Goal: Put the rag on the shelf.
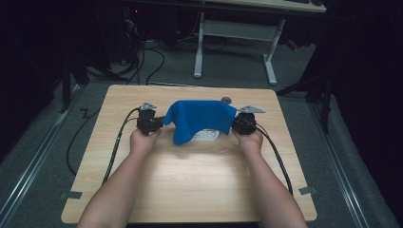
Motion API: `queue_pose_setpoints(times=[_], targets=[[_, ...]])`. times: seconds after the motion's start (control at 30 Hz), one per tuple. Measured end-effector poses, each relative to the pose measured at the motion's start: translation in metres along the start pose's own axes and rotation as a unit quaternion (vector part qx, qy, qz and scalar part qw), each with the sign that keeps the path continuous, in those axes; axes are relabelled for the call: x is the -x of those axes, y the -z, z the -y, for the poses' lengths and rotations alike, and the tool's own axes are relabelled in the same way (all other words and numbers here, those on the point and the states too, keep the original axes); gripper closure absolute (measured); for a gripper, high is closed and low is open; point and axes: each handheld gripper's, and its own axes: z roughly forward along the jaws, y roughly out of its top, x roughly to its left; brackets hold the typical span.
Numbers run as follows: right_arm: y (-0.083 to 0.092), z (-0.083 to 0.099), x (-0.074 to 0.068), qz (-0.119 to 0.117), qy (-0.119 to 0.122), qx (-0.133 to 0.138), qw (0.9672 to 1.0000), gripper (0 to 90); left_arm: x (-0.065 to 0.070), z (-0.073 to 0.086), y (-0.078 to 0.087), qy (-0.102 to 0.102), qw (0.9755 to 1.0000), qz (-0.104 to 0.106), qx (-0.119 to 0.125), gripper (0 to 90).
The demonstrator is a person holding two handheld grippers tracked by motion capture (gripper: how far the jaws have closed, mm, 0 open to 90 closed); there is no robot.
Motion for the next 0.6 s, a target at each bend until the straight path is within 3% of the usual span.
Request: queue_pose_setpoints(times=[0.3, 0.6], targets=[[0.003, -0.001, 0.001, 0.002, -0.006, -0.001, 1.0000, 75.1, -0.002, 0.001, 0.005, 0.007, 0.9998, -0.018, -0.002, 64.8], [0.020, -0.013, 0.006, 0.014, -0.007, 0.019, 0.9997, 67.3, -0.004, -0.008, 0.026, -0.005, 0.9987, -0.046, 0.024, 60.7]])
